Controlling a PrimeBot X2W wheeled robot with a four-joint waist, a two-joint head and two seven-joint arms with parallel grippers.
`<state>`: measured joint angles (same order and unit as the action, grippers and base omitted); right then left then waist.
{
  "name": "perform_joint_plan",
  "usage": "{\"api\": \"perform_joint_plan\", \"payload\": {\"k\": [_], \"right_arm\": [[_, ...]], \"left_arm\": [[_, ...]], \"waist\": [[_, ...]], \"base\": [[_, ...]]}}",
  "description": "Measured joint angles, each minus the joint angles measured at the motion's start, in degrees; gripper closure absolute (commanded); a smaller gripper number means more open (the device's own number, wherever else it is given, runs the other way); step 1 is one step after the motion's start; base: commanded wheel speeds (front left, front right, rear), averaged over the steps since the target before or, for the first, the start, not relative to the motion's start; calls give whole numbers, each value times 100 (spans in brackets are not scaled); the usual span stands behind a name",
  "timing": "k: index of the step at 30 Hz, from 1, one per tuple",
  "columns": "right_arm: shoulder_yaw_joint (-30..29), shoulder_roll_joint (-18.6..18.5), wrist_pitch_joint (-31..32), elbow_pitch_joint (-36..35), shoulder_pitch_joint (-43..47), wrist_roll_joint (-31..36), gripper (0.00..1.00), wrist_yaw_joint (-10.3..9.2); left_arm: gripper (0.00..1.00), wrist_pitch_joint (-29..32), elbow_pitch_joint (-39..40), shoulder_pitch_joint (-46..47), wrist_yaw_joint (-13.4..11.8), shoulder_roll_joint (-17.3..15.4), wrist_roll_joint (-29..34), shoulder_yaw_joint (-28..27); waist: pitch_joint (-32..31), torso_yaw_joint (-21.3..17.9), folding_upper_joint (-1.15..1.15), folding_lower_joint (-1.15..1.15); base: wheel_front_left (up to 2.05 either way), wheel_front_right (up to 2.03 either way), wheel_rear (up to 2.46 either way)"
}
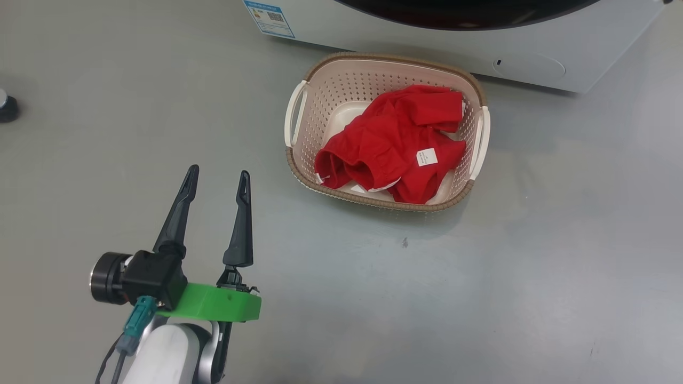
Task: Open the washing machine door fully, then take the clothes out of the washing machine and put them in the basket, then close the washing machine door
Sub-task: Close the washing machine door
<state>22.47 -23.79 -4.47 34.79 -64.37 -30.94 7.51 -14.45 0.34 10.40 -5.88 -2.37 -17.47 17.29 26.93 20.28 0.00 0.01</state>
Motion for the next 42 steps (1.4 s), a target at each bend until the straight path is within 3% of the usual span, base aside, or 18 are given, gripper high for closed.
{"api": "perform_joint_plan", "payload": {"k": [8,20,35,36,37,38,39,40,42], "right_arm": [[-23,11,-199,318,-154,136,100,-9],[49,336,-480,648,-124,-82,100,-10],[247,789,-953,620,1387,-394,100,-9],[250,806,-955,612,1519,-400,92,-9],[257,829,-956,609,1651,-400,62,-9],[258,862,-957,602,1786,-401,62,-9],[258,896,-971,592,1912,-401,25,-9],[269,923,-973,582,2031,-401,0,-9],[276,975,-976,531,2257,-401,0,-9]], "left_arm": [[0,0,-8,20,15,7,-10,19],[0,0,-86,54,22,21,-10,-18],[0,0,-188,39,22,23,10,-174],[0,0,-202,31,22,23,44,-183],[0,0,-218,19,22,23,76,-194],[0,0,-241,11,22,23,102,-201],[0,0,-267,8,22,23,111,-201],[0,0,-287,0,22,23,120,-199],[0,0,-323,-36,24,22,136,-199]], "waist": [[0,53,0,-1],[-126,22,0,-1],[-543,-355,0,-1],[-579,-388,0,-1],[-617,-419,0,-1],[-657,-453,0,-1],[-698,-486,0,-1],[-741,-517,0,-1],[-832,-580,0,-1]], "base": [[0,0,0],[0,0,0],[0,0,0],[0,0,0],[0,0,0],[0,0,0],[0,0,0],[0,0,0],[0,0,0]]}}
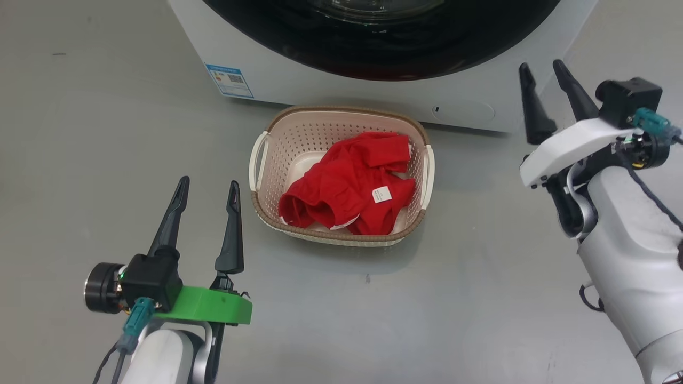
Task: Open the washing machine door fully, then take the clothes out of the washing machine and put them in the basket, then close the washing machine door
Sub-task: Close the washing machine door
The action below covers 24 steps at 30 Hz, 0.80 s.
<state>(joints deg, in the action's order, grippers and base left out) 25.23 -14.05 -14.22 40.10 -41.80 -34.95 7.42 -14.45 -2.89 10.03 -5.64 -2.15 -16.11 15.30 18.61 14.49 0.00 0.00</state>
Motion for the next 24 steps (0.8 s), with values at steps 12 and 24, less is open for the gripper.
{"api": "perform_joint_plan", "payload": {"k": [12,24], "right_arm": [[-469,305,-23,-899,1072,100,0,-110],[-573,413,-23,-1680,2237,737,0,-409]], "left_arm": [[0,0,-223,-309,81,-63,10,-31],[0,0,-522,-681,123,-99,40,-23]], "waist": [[-524,-397,0,0],[-974,-801,0,0]], "base": [[0,0,0],[0,0,0]]}}
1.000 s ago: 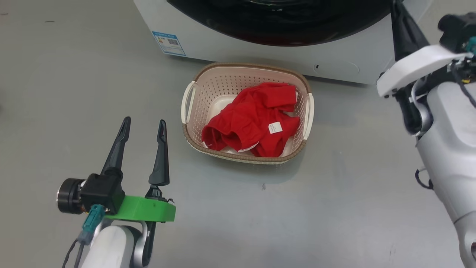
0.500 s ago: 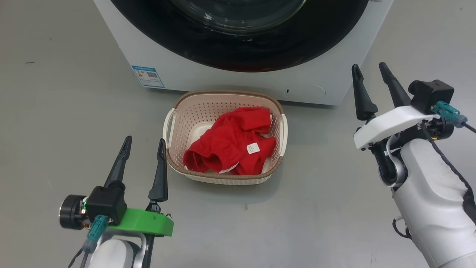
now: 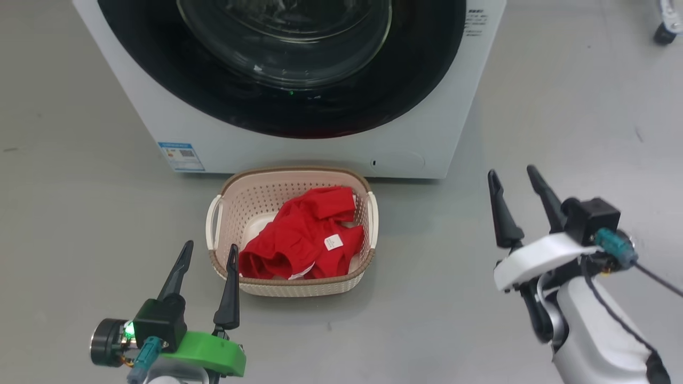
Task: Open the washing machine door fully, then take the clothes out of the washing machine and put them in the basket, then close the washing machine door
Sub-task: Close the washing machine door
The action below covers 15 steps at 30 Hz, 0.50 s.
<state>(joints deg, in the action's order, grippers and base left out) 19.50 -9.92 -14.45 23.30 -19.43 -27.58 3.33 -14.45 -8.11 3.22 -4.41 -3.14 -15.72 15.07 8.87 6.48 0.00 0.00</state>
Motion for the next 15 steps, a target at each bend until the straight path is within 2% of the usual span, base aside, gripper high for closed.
{"api": "perform_joint_plan", "payload": {"k": [15], "right_arm": [[-156,236,0,-739,1551,261,0,-352]], "left_arm": [[0,1,-149,-486,-2,-1,-45,-14]], "waist": [[-542,-462,0,0]], "base": [[0,0,0]]}}
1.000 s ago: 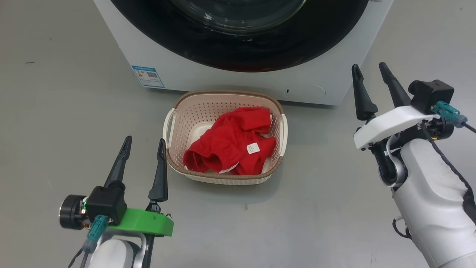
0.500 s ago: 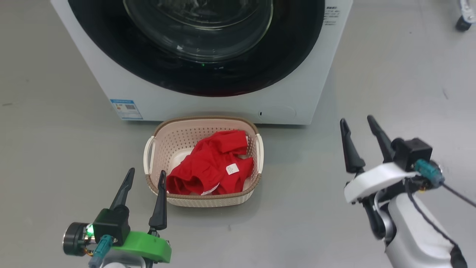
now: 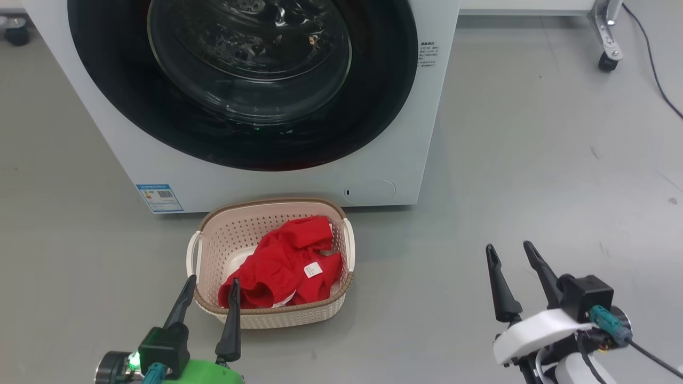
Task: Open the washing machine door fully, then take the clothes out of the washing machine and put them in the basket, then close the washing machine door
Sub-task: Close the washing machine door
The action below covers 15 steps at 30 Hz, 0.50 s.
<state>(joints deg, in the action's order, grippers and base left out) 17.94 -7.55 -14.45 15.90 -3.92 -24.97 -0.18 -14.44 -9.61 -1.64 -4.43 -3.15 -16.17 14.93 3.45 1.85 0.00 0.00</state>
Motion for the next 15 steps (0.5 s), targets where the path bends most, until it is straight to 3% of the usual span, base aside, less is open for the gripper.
{"api": "perform_joint_plan", "payload": {"k": [6,15], "right_arm": [[-115,-8,0,-318,528,108,0,-154],[-170,-3,0,-582,960,194,0,-210]], "left_arm": [[0,-1,8,-118,0,0,-7,71],[0,1,15,-219,2,-3,-29,123]], "waist": [[-181,-82,0,0],[-316,-164,0,0]], "base": [[0,0,0],[0,0,0]]}}
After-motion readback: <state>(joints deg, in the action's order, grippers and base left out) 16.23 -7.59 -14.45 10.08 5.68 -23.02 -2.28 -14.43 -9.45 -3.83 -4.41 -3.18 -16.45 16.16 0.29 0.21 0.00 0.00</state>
